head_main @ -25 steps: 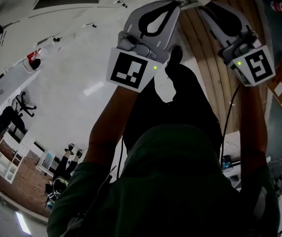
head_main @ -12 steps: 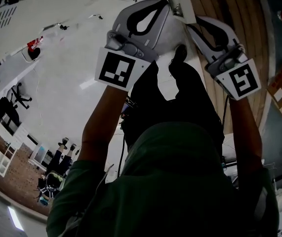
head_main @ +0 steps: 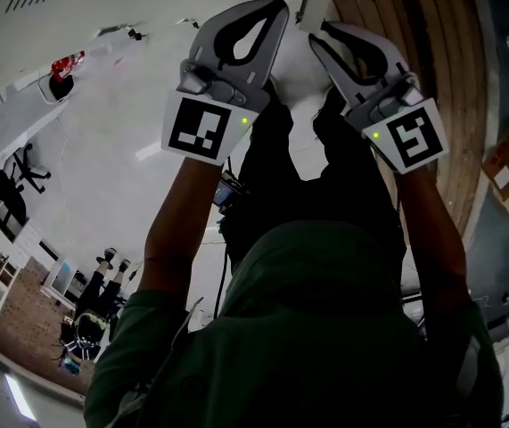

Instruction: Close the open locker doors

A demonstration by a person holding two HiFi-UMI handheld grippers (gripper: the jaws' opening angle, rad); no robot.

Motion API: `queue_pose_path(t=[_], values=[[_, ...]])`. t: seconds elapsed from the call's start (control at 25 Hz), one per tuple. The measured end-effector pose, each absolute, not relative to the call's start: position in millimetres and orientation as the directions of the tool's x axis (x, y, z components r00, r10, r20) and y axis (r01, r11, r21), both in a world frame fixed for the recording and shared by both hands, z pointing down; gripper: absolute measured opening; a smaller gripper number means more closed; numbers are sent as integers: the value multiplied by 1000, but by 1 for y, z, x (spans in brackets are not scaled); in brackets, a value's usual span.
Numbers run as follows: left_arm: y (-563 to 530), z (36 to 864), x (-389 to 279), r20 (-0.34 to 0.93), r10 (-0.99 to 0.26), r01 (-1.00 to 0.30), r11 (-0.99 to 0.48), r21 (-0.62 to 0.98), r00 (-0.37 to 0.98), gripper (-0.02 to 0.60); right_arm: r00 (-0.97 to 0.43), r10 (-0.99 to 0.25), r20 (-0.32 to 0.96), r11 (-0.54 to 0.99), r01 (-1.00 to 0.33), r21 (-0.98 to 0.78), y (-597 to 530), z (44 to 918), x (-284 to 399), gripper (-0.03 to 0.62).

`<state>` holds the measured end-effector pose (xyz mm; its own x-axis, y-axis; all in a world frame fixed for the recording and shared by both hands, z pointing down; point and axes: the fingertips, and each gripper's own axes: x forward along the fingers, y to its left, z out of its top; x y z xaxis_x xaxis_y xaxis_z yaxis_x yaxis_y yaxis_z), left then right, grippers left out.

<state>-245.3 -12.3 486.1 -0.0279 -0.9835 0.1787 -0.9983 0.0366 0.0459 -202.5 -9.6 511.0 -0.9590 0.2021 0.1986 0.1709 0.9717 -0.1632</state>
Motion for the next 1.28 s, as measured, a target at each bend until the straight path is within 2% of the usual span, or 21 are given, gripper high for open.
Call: queue_pose_path(t=[0.6, 1.28], values=[[48, 482, -326, 134, -986, -992, 109, 68, -99, 2, -970, 109, 219, 990, 85, -117, 25, 512, -290, 64], [45, 482, -378, 135, -983, -987, 140, 82, -128, 0, -970, 17, 241, 998, 0, -71, 19, 519, -360, 58]])
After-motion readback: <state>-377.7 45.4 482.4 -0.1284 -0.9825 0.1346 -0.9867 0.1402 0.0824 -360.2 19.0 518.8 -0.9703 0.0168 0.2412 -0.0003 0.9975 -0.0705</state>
